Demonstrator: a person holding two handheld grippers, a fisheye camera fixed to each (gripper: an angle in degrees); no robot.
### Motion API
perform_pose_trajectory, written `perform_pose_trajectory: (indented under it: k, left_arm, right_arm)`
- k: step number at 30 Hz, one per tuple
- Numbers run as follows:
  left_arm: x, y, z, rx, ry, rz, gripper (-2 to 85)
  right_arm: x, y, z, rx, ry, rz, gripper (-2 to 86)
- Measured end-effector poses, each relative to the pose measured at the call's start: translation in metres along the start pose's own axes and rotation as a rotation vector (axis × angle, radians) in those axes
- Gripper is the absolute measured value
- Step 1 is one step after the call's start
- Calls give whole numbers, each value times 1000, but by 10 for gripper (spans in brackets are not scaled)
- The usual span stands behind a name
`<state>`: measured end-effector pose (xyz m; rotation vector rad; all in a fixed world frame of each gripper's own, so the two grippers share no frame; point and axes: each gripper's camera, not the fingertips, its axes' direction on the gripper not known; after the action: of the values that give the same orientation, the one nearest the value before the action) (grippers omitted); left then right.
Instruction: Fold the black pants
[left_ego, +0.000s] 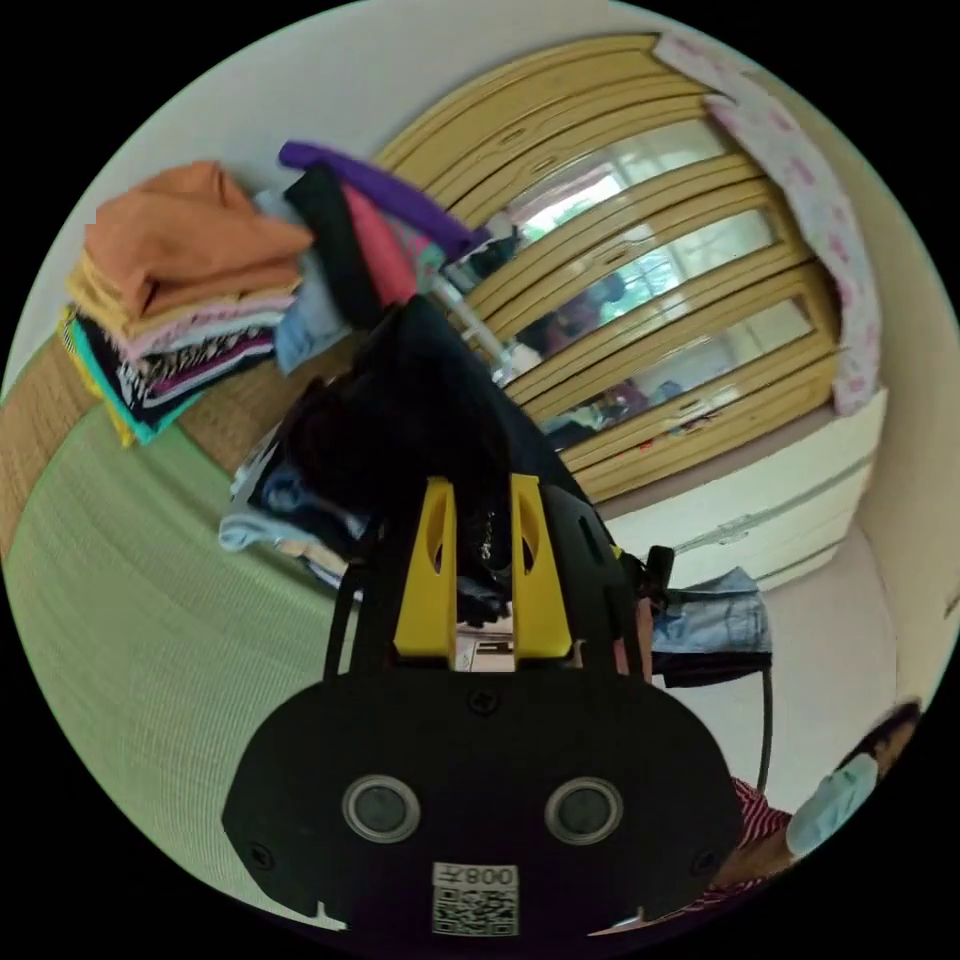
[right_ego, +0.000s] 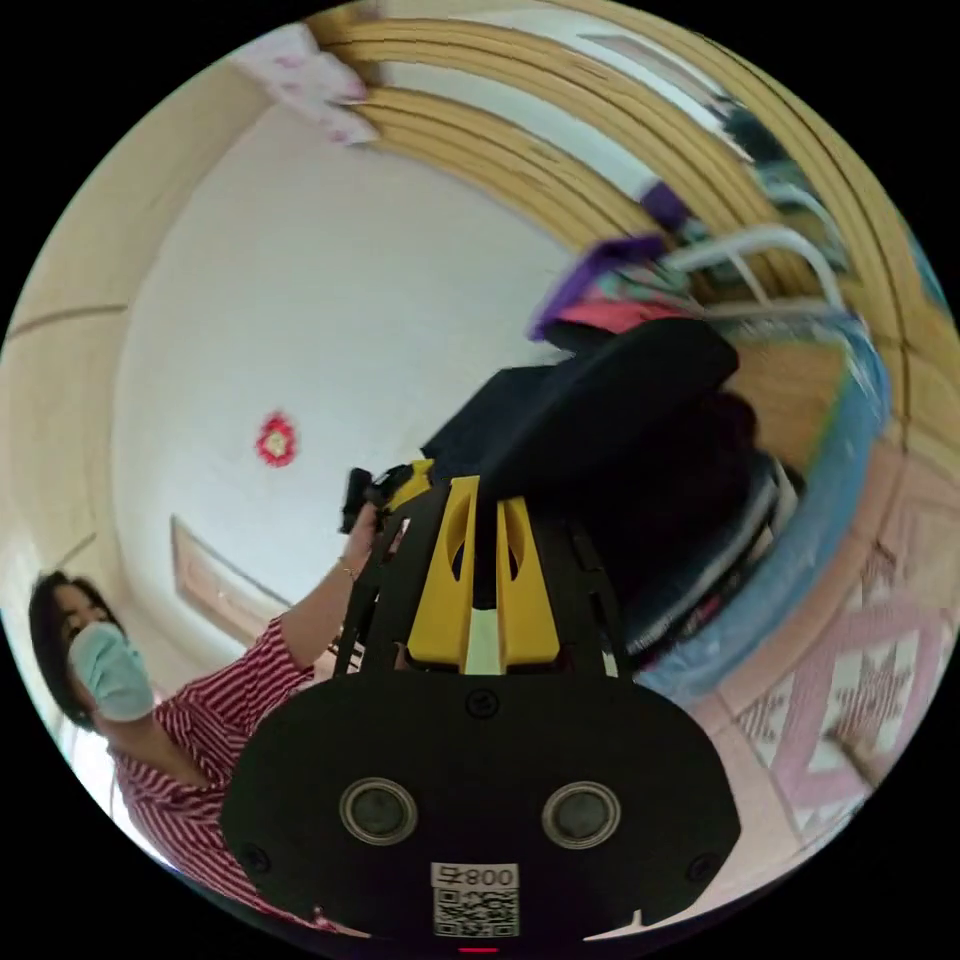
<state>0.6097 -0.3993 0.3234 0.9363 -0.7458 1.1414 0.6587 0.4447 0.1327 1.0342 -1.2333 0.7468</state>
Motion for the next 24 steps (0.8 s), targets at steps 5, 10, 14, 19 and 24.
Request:
perform_pose_trajectory:
  k: [5,10,14,19,24]
  left_arm:
    - [14,19,-29,81,162,-23,71]
    - [41,24,-67,131,114,-15,22]
    - [54,39,-83,120,153,-28,6]
    - [54,82,-96,119,272,-73,1]
    - [29,158,-111,111,346,-200,1]
  right_arm:
    - [29,9,9,70,-234,-11,11]
    - [6,6,18,134,-214,13,19]
    - [-22,12,15,184,-166,7,22]
    - [-87,12,43,204,-9,-57,19]
    - [-126,18,74,222,79,-53,9]
